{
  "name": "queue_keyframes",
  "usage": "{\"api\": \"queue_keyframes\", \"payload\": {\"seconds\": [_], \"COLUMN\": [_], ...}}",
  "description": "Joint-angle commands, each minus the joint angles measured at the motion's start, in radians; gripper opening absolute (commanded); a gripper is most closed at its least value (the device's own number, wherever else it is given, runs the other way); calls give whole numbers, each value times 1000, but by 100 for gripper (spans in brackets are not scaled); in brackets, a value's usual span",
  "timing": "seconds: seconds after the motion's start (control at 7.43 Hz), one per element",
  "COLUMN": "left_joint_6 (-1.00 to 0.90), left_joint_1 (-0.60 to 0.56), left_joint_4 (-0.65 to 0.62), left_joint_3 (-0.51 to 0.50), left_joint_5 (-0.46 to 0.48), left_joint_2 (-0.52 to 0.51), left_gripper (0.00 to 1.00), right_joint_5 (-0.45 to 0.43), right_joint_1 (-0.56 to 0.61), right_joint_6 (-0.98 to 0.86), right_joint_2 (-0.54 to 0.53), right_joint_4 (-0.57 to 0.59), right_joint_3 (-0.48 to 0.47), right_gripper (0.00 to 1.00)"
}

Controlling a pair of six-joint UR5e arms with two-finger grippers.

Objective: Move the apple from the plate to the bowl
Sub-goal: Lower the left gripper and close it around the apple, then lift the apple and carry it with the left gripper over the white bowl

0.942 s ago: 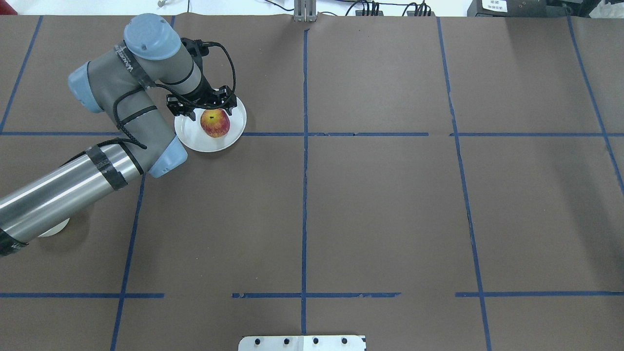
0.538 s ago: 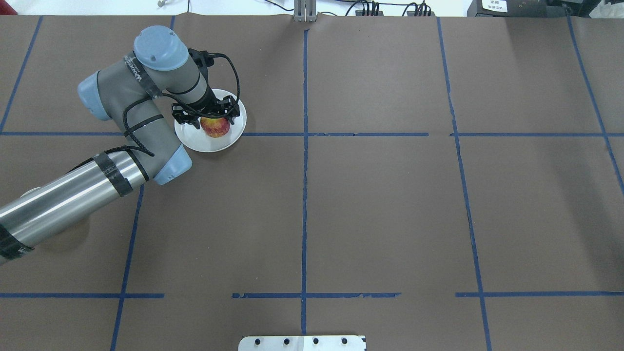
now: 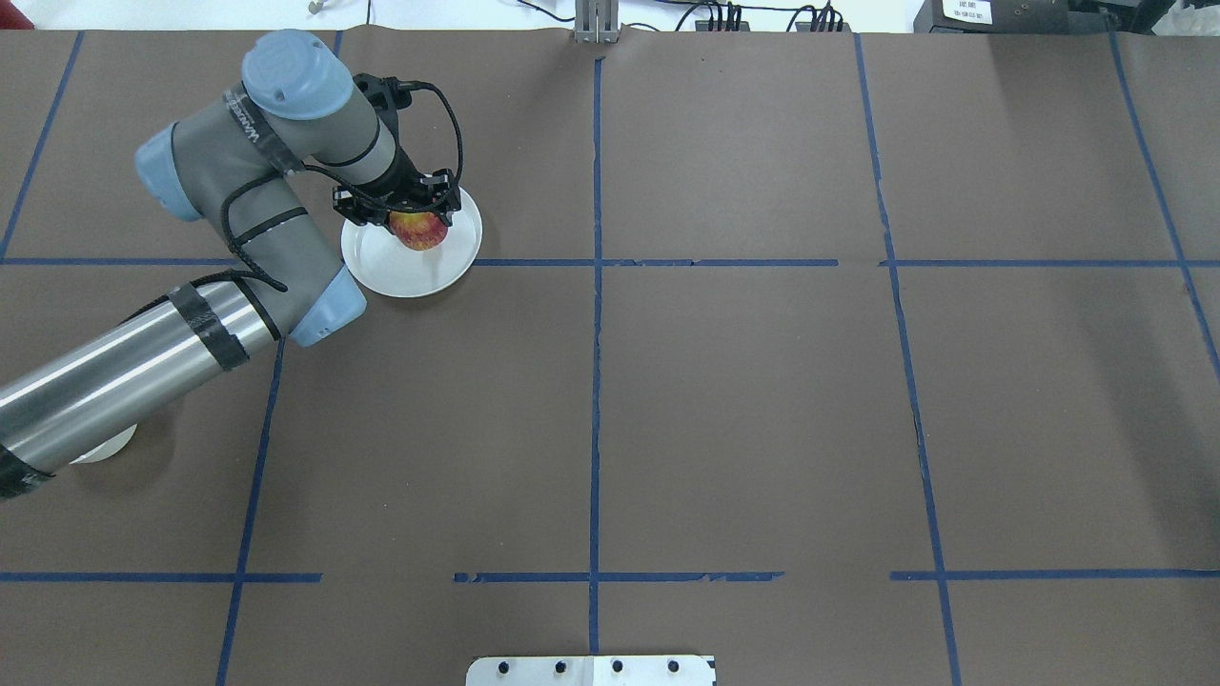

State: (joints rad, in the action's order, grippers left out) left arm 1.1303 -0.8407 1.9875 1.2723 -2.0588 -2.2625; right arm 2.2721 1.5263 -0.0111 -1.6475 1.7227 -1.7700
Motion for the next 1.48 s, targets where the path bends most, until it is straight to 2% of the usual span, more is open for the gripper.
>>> {"api": "queue_keyframes", "payload": {"seconds": [0.0,0.13,0.27,0.54,0.67,0.81,1.08,1.35], "left_joint_6": [-6,-106,-160,-220,-227,-215,-218,-215], "left_joint_1": [-57,-58,-58,-57,-52,-52,-41,-34], "left_joint_4": [-4,-16,-36,9,80,135,140,139], "left_joint_3": [326,493,575,648,638,642,634,610], "left_joint_5": [-4,-4,-7,-6,-4,-7,-15,-15], "left_joint_2": [239,414,528,744,838,863,951,960], "left_gripper": [0,0,0,0,0,0,0,0], "right_joint_5": [0,0,0,0,0,0,0,0], "right_joint_1": [0,0,0,0,0,0,0,0], "right_joint_6": [0,0,0,0,0,0,0,0], "right_joint_2": [0,0,0,0,0,0,0,0], "right_joint_4": [0,0,0,0,0,0,0,-2], "right_joint_3": [0,1,1,1,1,0,1,1], "right_gripper": [100,100,100,100,100,100,100,100]}}
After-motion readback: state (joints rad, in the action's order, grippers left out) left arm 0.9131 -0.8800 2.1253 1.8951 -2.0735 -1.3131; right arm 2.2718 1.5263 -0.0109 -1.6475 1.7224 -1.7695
